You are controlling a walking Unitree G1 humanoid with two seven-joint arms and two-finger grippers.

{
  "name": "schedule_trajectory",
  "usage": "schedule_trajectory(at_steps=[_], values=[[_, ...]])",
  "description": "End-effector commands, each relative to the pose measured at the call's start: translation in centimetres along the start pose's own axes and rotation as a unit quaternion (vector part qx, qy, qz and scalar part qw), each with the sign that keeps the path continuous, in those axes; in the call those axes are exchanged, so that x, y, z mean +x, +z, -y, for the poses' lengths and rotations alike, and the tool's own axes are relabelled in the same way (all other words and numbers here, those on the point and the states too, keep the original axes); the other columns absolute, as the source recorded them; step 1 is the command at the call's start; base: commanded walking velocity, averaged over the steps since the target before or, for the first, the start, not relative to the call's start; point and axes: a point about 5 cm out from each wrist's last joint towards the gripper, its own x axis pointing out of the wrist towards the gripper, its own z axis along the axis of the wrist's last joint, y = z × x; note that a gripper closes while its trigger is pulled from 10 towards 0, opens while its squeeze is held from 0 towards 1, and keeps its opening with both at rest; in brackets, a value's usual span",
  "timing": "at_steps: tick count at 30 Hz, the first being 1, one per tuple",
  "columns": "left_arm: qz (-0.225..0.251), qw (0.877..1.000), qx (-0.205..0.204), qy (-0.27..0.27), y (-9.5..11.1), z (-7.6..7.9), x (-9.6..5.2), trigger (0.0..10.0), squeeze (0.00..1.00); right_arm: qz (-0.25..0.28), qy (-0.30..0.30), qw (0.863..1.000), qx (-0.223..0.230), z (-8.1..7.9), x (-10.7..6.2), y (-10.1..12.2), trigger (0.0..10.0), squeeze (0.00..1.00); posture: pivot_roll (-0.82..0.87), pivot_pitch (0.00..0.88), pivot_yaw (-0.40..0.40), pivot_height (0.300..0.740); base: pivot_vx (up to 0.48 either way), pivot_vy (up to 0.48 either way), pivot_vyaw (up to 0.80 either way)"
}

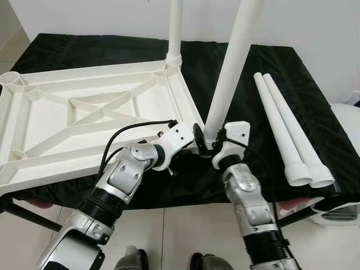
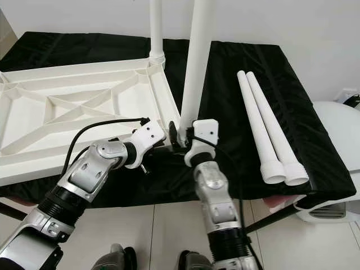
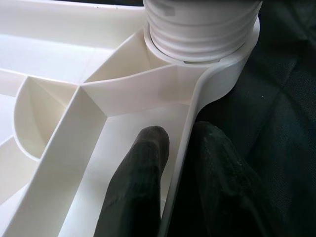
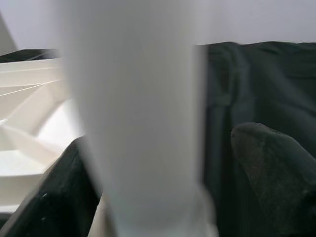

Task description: Building children table

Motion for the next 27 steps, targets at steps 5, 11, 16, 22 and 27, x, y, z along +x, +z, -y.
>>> schedule_trajectory(at_steps=[5,11,16,22,27], values=[[-0.008,1.000,0.003,0.015,-0.5,0.0,-0.1,10.0,0.00,0.002,0.103,0.995,0.011,2.8,0.4,0.5,10.0,0.00,-0.06,0.091,-0.019,0.740,0.000,0.000,0.00],[-0.007,1.000,0.004,0.013,-0.4,0.1,0.0,10.0,0.00,-0.009,0.189,0.982,-0.001,4.5,0.7,1.0,10.0,0.00,-0.06,0.087,-0.019,0.740,0.000,0.000,0.00],[-0.006,1.000,0.005,0.012,-0.4,0.1,0.0,10.0,0.00,-0.031,0.245,0.969,-0.007,4.9,0.8,0.7,10.0,0.00,-0.06,0.085,-0.016,0.740,0.000,0.000,0.00],[-0.005,1.000,0.005,0.011,-0.3,0.2,0.0,10.0,0.00,-0.061,0.307,0.950,-0.008,5.2,1.2,0.2,10.0,0.00,-0.06,0.082,-0.012,0.740,0.000,0.000,0.00],[-0.006,1.000,0.006,0.010,-0.2,0.1,-0.1,10.0,0.00,-0.086,0.360,0.929,-0.023,5.5,2.4,-0.3,10.0,0.00,-0.05,0.086,-0.005,0.740,0.000,0.000,0.00]])
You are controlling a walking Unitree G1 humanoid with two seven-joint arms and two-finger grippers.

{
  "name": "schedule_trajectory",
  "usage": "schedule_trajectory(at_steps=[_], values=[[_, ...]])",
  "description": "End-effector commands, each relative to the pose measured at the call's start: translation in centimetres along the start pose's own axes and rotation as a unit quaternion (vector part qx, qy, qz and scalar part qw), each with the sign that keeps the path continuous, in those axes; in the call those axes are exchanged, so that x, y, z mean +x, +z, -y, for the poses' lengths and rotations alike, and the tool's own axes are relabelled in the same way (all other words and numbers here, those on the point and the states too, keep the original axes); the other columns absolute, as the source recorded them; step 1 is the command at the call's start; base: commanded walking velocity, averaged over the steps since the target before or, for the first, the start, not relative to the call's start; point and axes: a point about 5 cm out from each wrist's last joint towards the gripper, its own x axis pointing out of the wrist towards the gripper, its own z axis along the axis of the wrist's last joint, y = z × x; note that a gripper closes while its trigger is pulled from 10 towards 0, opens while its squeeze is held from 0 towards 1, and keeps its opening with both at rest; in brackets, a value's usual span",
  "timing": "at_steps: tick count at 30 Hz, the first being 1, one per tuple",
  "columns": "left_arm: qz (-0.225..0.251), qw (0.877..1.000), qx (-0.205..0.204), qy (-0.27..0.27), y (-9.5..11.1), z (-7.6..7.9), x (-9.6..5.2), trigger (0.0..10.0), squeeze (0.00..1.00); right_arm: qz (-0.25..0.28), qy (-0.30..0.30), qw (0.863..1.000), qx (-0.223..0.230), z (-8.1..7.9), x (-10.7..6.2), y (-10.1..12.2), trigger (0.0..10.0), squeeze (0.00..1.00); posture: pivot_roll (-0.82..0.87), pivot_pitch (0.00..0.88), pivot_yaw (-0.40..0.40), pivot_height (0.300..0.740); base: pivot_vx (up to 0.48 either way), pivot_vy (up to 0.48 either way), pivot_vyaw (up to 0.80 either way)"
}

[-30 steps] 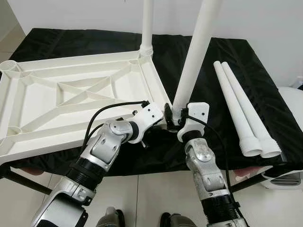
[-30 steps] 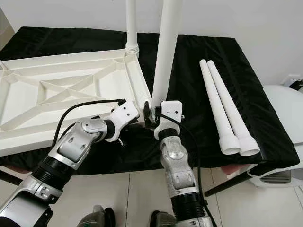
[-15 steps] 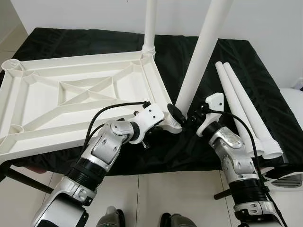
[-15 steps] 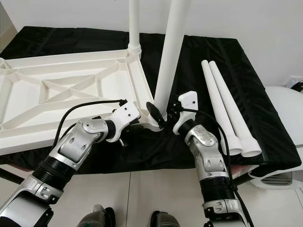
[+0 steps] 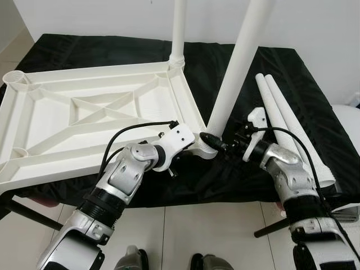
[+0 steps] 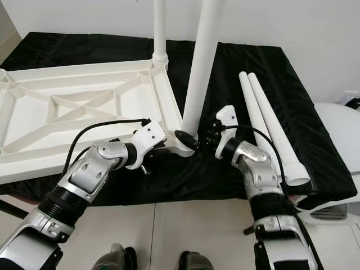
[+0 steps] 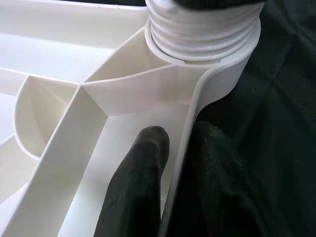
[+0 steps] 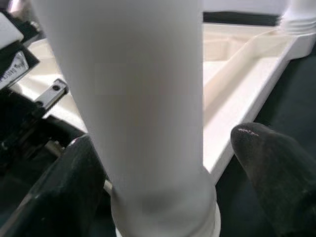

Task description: Building children table

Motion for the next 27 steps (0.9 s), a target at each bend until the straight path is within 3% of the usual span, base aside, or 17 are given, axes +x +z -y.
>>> schedule_trajectory(at_steps=[1,6,7,8,9,10,11,27], values=[[-0.005,1.000,0.002,0.014,-0.24,-0.11,-0.19,10.0,0.00,-0.012,0.015,1.000,-0.005,0.06,-0.03,-0.36,10.0,0.00,-0.05,0.086,-0.005,0.740,0.000,0.000,0.00],[-0.006,1.000,0.003,0.013,-0.21,-0.14,-0.22,10.0,0.00,-0.004,0.034,0.999,0.002,0.22,0.55,-0.14,10.0,0.00,-0.05,0.091,-0.002,0.740,0.000,0.000,0.00],[-0.006,1.000,0.003,0.013,-0.19,-0.15,-0.23,10.0,0.00,-0.001,0.042,0.999,0.003,0.26,0.68,-0.15,8.4,0.00,-0.05,0.094,-0.001,0.740,0.000,0.000,0.00],[-0.006,1.000,0.003,0.014,-0.17,-0.16,-0.23,10.0,0.00,0.001,0.048,0.999,0.004,0.30,0.75,-0.16,8.4,0.00,-0.05,0.094,-0.001,0.740,0.000,0.000,0.00],[-0.006,1.000,0.003,0.014,-0.16,-0.17,-0.23,10.0,0.00,0.002,0.051,0.999,0.004,0.32,0.82,-0.16,4.0,0.00,-0.04,0.096,0.000,0.740,0.000,0.000,0.00],[-0.006,1.000,0.002,0.014,-0.16,-0.20,-0.25,10.0,0.00,0.003,0.054,0.999,0.004,0.41,0.88,-0.18,0.9,0.00,-0.04,0.096,0.000,0.740,0.000,0.000,0.00],[-0.006,1.000,0.002,0.015,-0.19,-0.23,-0.28,10.0,0.00,0.003,0.055,0.998,0.004,0.48,0.88,-0.20,0.0,0.00,-0.04,0.096,0.000,0.740,0.000,0.000,0.00],[-0.009,1.000,0.003,0.009,-0.31,-0.07,-0.28,10.0,0.00,0.011,0.057,0.998,0.003,0.72,0.23,-0.47,0.0,0.00,-0.05,0.106,0.009,0.740,0.000,0.000,0.00]])
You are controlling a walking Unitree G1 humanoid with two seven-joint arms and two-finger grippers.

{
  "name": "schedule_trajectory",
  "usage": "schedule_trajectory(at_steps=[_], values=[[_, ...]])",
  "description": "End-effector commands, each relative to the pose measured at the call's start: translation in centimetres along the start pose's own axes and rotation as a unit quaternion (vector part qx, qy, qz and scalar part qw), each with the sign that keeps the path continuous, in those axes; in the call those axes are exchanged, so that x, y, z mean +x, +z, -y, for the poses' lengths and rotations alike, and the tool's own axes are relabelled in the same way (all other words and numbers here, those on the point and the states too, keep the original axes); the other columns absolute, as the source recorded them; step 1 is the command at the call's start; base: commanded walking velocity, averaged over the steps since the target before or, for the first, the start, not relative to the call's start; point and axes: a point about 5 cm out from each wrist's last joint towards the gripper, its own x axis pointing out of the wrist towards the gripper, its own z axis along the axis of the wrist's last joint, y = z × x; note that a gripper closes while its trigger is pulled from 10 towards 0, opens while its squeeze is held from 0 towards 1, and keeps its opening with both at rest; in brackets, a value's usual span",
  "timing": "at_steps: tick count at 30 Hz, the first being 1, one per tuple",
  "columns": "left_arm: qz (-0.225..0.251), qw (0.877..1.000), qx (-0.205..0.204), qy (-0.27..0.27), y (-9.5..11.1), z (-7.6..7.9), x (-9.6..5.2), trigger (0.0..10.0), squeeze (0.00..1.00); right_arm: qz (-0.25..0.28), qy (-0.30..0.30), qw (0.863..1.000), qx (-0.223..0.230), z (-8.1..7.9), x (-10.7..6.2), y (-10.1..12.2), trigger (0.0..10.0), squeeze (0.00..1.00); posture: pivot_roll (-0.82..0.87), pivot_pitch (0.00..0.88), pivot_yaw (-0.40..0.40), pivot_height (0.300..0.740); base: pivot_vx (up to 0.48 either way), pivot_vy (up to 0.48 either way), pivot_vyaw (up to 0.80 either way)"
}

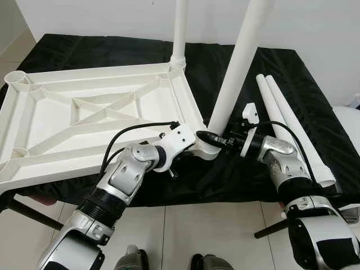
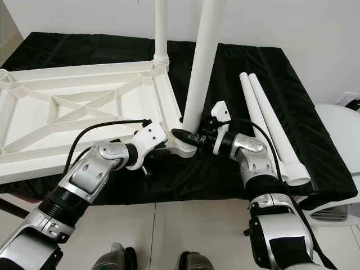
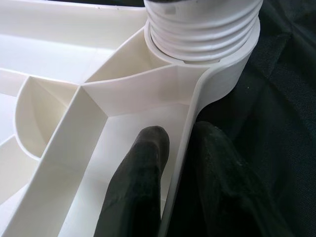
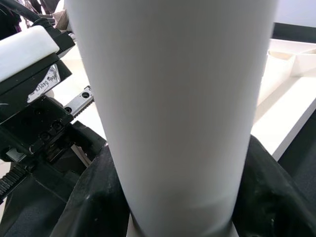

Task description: Building children table

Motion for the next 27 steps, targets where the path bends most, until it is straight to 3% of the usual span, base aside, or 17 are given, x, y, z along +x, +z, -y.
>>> schedule_trajectory(at_steps=[1,2,14,27], values=[[-0.009,1.000,0.000,0.011,-0.4,-0.1,-0.2,10.0,0.00,-0.002,-0.016,1.000,0.012,0.3,-0.9,-0.5,0.3,0.00,-0.05,0.108,0.008,0.740,0.000,0.000,0.00],[-0.011,1.000,-0.003,0.009,-0.5,0.0,-0.1,10.0,0.00,-0.001,-0.021,1.000,0.008,0.2,-0.9,-0.6,10.0,0.00,-0.06,0.110,0.009,0.740,0.000,0.000,0.00],[-0.018,1.000,-0.008,0.007,-1.0,0.0,0.0,10.0,0.00,0.023,-0.068,0.997,0.007,-0.5,-1.0,-1.0,10.0,0.00,-0.06,0.112,0.006,0.740,0.000,0.000,0.00],[-0.018,1.000,-0.008,0.009,-1.0,-0.1,0.0,10.0,0.00,0.071,-0.174,0.982,0.009,-2.1,-0.7,-0.7,10.0,0.00,-0.06,0.108,-0.005,0.740,0.000,0.000,0.00]])
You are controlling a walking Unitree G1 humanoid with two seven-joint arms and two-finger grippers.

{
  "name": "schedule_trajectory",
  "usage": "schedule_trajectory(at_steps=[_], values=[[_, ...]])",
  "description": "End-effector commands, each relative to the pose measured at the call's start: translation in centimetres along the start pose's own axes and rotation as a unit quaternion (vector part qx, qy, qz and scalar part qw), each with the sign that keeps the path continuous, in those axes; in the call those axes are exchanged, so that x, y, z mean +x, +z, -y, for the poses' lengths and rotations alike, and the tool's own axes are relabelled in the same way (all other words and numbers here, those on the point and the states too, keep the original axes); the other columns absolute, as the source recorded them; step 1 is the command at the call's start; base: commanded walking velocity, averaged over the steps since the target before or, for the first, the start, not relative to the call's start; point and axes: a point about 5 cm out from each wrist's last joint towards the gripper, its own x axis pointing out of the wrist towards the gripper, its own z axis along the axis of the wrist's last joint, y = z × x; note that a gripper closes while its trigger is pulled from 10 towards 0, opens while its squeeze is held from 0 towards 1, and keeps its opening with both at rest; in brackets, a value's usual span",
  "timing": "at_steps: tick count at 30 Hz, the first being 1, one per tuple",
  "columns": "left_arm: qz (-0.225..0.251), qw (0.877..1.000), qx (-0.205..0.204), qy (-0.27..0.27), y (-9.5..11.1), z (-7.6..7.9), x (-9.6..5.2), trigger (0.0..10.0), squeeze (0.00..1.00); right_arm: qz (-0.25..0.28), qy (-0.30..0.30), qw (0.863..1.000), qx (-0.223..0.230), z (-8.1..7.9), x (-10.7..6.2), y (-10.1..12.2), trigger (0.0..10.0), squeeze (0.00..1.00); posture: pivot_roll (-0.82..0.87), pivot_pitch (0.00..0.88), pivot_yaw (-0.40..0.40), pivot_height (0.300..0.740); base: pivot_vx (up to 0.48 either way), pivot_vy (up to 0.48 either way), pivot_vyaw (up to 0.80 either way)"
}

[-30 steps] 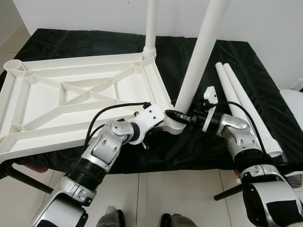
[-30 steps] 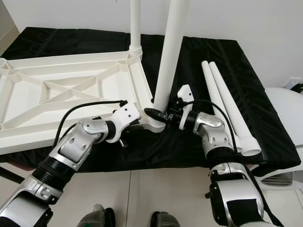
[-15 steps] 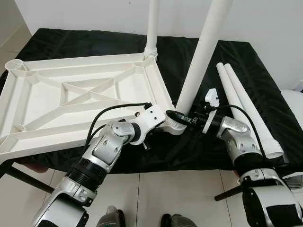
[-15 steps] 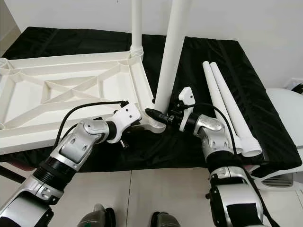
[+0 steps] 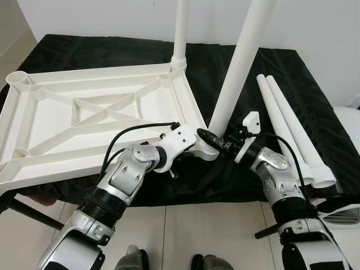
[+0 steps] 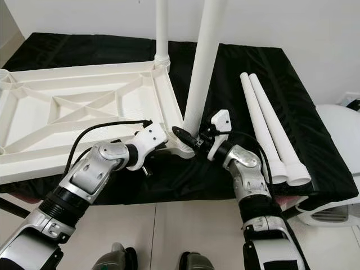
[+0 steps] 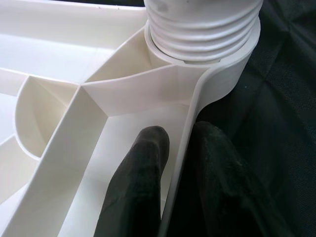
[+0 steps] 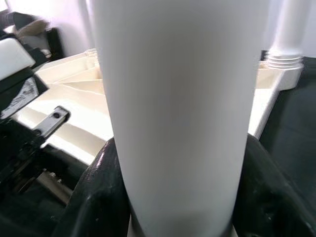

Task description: Building children table

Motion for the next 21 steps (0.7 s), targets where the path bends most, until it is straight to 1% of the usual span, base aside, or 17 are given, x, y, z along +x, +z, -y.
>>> schedule_trajectory(at_steps=[1,3,5,9,10,12,15,17,19,20,21], values=[[-0.018,1.000,-0.007,0.012,-1.0,-0.2,-0.1,10.0,0.00,0.012,-0.039,0.999,0.013,0.1,-0.4,0.1,10.0,0.00,-0.06,0.107,-0.006,0.740,0.000,0.000,0.00],[-0.018,1.000,-0.007,0.012,-1.0,-0.1,-0.1,10.0,0.00,0.014,-0.048,0.999,0.015,-0.1,-0.5,0.1,10.0,0.00,-0.06,0.107,-0.006,0.740,0.000,0.000,0.00],[-0.017,1.000,-0.007,0.012,-0.9,-0.1,-0.1,10.0,0.00,0.014,-0.083,0.996,0.010,-0.7,-0.5,0.0,10.0,0.00,-0.06,0.102,-0.009,0.740,0.000,0.000,0.00],[-0.017,1.000,-0.007,0.012,-0.9,-0.1,-0.1,10.0,0.00,0.015,-0.106,0.994,0.008,-1.3,-0.5,0.0,10.0,0.00,-0.06,0.100,-0.011,0.740,0.000,0.000,0.00],[-0.016,1.000,-0.006,0.012,-0.9,-0.1,-0.1,10.0,0.00,0.019,-0.115,0.993,0.010,-1.7,-0.4,0.1,10.0,0.00,-0.06,0.099,-0.012,0.740,0.000,0.000,0.00],[-0.016,1.000,-0.006,0.012,-0.9,0.0,0.0,10.0,0.00,0.010,-0.136,0.991,0.001,-2.2,-0.2,0.0,10.0,0.00,-0.06,0.097,-0.012,0.740,0.000,0.000,0.00],[-0.015,1.000,-0.006,0.011,-0.8,0.0,0.0,10.0,0.00,0.005,-0.160,0.987,0.001,-2.4,-0.1,0.0,10.0,0.00,-0.07,0.096,-0.013,0.740,0.000,0.000,0.00],[-0.015,1.000,-0.006,0.010,-0.8,0.0,0.0,10.0,0.00,0.002,-0.188,0.982,0.007,-2.4,0.1,0.0,10.0,0.00,-0.06,0.094,-0.014,0.740,0.000,0.000,0.00],[-0.015,1.000,-0.005,0.009,-0.8,0.1,0.0,10.0,0.00,-0.003,-0.237,0.972,0.011,-2.4,0.2,0.0,10.0,0.00,-0.06,0.093,-0.017,0.740,0.000,0.000,0.00],[-0.015,1.000,-0.005,0.009,-0.8,0.1,0.0,10.0,0.00,-0.003,-0.237,0.972,0.011,-2.4,0.2,0.0,10.0,0.00,-0.06,0.093,-0.017,0.740,0.000,0.000,0.00],[-0.015,1.000,-0.006,0.009,-0.8,0.1,0.1,10.0,0.00,-0.006,-0.251,0.968,0.010,-2.5,0.3,0.0,10.0,0.00,-0.06,0.093,-0.017,0.740,0.000,0.000,0.00]])
